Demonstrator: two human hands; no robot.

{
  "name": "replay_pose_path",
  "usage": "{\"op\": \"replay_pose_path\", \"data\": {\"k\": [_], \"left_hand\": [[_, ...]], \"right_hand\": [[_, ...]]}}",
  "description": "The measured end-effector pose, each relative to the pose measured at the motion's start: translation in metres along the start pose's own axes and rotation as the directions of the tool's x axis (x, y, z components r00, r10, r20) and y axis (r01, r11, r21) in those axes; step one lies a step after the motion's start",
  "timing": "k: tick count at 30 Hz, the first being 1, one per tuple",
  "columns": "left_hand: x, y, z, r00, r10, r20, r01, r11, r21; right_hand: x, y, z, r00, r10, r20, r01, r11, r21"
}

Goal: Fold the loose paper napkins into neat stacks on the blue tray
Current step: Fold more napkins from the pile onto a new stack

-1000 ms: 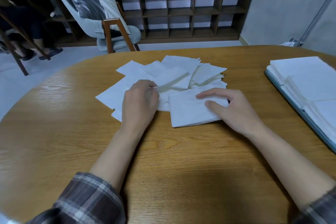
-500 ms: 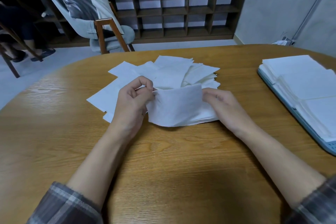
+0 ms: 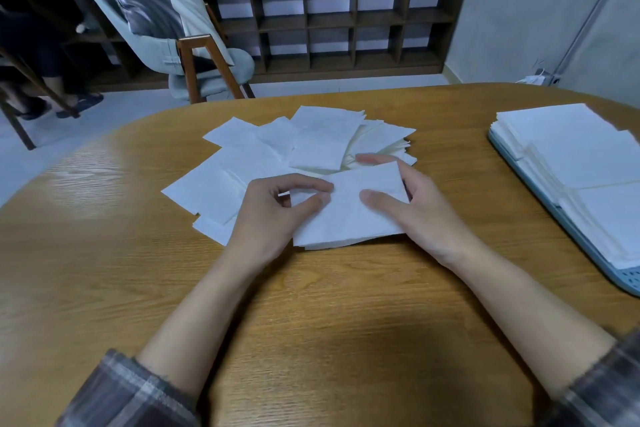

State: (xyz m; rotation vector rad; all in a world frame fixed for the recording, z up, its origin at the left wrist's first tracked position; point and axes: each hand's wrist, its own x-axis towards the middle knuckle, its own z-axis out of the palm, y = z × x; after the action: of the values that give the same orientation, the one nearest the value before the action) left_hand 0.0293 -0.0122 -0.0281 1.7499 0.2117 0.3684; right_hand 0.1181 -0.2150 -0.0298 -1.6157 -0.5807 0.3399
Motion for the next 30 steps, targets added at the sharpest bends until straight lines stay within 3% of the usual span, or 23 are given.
{"op": "replay_pose_path", "data": {"k": [4,14,17,22,25,27,28,30], "left_hand": [[0.0,0.0,0.002,0.999,-0.04,-0.02,0.04,0.999,-0.008],[0.0,0.0,0.0,0.998,-0.068,-0.014,0.068,0.997,-0.024],[0.0,-0.002,0.0,0.998,-0.057,-0.014,0.057,0.998,0.035],[0.004,-0.01,-0.003,0.99,0.064,-0.129,-0.029,0.967,0.252],[0.004,-0.006,-0.005,0.994,0.026,-0.107,-0.008,0.987,0.161],[0.002,0.002,-0.002,0.998,-0.054,-0.043,0.057,0.996,0.065],[0.0,0.007,0.001,0.995,-0.102,-0.011,0.102,0.995,0.001],[-0.001,0.015,0.006,0.974,-0.223,0.043,0.228,0.952,-0.206]], "right_hand": [[0.0,-0.001,0.0,0.999,-0.038,-0.002,0.038,0.996,-0.083],[0.002,0.002,0.0,0.999,-0.044,0.006,0.045,0.995,-0.088],[0.002,0.001,-0.001,0.999,-0.038,0.009,0.039,0.996,-0.086],[0.001,-0.002,-0.004,0.999,-0.048,-0.004,0.047,0.998,-0.051],[-0.001,-0.01,-0.008,1.0,-0.018,0.024,0.009,0.949,0.315],[-0.001,-0.012,-0.011,0.999,-0.003,0.043,-0.016,0.896,0.443],[0.0,-0.01,-0.011,0.999,0.004,0.039,-0.02,0.903,0.429],[0.003,-0.003,-0.01,1.0,-0.01,-0.014,0.013,0.976,0.218]]}}
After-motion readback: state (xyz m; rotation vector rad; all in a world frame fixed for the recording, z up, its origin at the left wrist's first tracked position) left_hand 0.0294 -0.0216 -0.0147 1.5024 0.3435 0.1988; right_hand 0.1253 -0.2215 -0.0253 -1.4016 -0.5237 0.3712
